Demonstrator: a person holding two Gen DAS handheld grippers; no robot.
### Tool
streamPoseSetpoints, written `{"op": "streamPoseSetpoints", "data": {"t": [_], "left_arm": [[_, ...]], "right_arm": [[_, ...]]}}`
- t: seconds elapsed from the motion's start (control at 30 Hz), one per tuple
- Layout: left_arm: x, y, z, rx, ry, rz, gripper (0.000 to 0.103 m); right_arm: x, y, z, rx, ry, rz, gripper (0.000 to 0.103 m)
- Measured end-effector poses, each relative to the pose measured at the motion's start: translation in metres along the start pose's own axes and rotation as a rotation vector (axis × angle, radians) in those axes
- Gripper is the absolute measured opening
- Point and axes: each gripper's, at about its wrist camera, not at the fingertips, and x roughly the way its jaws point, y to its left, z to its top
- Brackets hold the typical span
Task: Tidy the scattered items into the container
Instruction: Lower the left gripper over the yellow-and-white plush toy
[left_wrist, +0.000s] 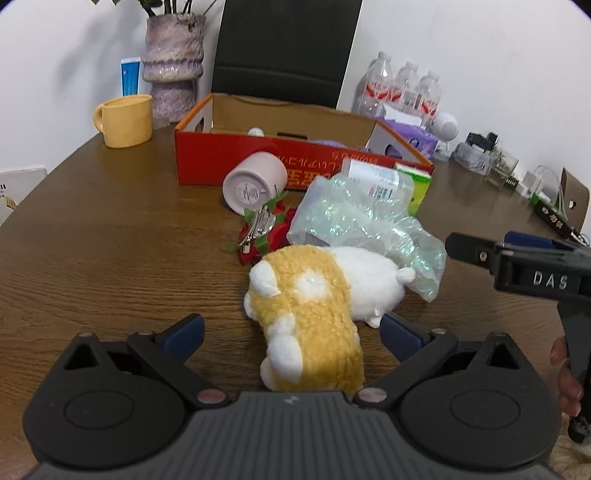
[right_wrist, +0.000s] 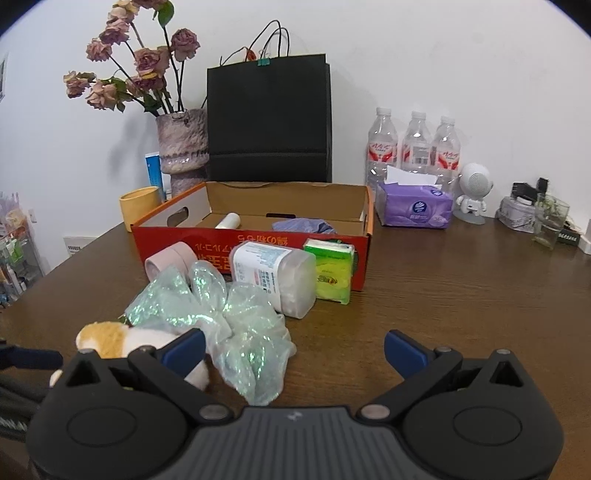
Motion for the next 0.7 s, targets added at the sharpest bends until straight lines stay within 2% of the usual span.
{"op": "streamPoseSetpoints", "data": {"t": [0.3, 0.47, 0.6, 0.67, 0.7], "left_arm": [[0.024, 0.003, 0.004, -0.008, 0.044, 0.026, 0.103], [0.028, 0.013, 0.006, -0.018, 0.038, 0.028, 0.103], [0.027, 0.016, 0.006, -0.011, 0.021, 0.018, 0.095], [0.026, 0.018, 0.006, -0.008, 0.013, 0.013, 0.088], [0.026, 0.019, 0.007, -0.006, 0.008, 0.010, 0.085]], "right_arm": [[0.031, 0.001, 0.007, 0.003, 0.041, 0.021, 0.103], [0.044, 0.005, 0.003, -0.009, 0.069, 0.039, 0.103], [0.052, 0.010, -0.002, -0.011, 0.097, 0.068, 0.100], [0.056, 0.012, -0.004, -0.013, 0.108, 0.079, 0.089], [0.058, 0.013, -0.005, -0.012, 0.115, 0.083, 0.088]]}}
